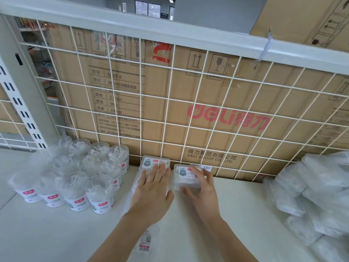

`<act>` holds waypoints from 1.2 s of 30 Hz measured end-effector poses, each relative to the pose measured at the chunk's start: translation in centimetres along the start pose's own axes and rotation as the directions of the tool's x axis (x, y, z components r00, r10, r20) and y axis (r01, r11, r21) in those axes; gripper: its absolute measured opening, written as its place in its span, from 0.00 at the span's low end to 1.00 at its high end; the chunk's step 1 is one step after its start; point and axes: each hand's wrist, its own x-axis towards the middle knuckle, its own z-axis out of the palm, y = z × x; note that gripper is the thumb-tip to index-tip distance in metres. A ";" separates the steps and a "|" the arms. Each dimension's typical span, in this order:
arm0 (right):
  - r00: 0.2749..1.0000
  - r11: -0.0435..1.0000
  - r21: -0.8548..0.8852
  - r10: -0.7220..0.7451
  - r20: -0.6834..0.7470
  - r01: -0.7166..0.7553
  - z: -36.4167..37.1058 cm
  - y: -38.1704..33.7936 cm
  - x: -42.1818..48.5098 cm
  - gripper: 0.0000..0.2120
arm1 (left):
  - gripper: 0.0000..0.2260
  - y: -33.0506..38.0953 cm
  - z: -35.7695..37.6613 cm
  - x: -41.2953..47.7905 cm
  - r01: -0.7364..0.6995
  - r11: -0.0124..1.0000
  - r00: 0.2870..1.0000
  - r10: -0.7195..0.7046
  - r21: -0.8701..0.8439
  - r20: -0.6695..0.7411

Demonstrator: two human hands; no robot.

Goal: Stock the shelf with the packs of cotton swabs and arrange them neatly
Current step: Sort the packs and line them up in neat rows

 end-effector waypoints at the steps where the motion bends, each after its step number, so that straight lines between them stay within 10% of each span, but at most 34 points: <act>1: 1.000 1.000 -0.030 0.004 -0.030 -0.005 0.4 -0.2 0.1 0.29 | 0.43 0.0 -0.1 0.0 -0.001 1.000 1.000 0.001 -0.007 -0.007; 36: 0.994 0.993 -0.106 0.032 -0.109 -0.043 3.0 -1.3 0.7 0.36 | 0.44 -0.1 -0.1 0.1 -0.002 1.000 0.999 0.003 -0.027 0.038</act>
